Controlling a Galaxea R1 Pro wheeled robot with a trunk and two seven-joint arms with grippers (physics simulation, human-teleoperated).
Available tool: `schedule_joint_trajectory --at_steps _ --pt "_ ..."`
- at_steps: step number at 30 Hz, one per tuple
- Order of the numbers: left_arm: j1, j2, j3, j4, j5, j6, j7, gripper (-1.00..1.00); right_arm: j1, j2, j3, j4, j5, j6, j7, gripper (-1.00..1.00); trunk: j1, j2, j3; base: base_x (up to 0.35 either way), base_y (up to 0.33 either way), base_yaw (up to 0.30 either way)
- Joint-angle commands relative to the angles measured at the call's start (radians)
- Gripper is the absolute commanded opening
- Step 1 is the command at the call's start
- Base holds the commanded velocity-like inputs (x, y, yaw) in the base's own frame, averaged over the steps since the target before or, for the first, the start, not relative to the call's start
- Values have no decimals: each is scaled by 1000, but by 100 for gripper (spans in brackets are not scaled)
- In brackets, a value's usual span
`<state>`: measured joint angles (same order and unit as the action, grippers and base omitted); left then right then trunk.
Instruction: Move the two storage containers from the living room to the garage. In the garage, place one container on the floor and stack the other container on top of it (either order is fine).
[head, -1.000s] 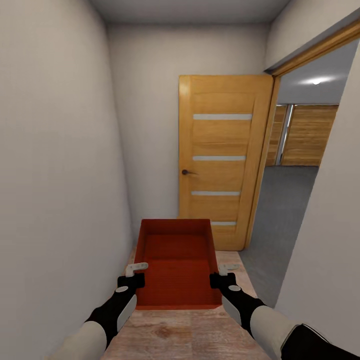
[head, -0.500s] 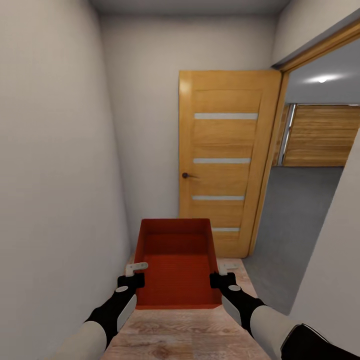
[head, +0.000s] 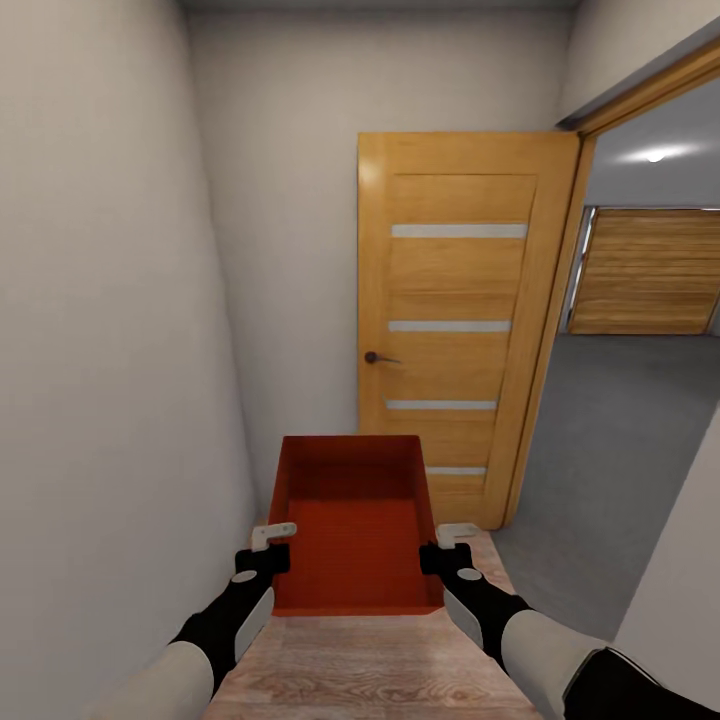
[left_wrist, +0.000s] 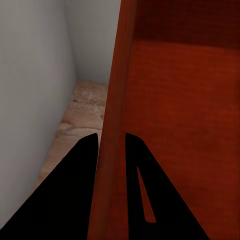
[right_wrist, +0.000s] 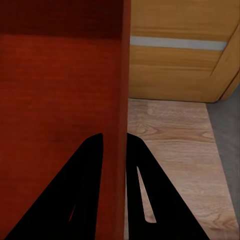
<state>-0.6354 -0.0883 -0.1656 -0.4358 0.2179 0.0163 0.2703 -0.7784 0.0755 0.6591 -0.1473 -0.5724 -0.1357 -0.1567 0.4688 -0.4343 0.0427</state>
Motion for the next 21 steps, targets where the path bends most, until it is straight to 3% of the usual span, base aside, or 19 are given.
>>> schedule_joint_trajectory --at_steps 1,7,21 --pt "0 -1 -3 -4 -12 -12 34 -100 -1 13 -58 5 -24 -8 -11 -100 0 -1 0 65 0 0" --pt "0 -1 -2 -7 -12 -13 35 -100 -1 14 -58 5 -24 -7 -12 -100 0 -1 0 19 0 -71" --pt "0 -1 -3 -8 -12 -13 35 -100 -1 15 -58 5 -24 -6 -11 -100 0 -1 0 1 0 -275"
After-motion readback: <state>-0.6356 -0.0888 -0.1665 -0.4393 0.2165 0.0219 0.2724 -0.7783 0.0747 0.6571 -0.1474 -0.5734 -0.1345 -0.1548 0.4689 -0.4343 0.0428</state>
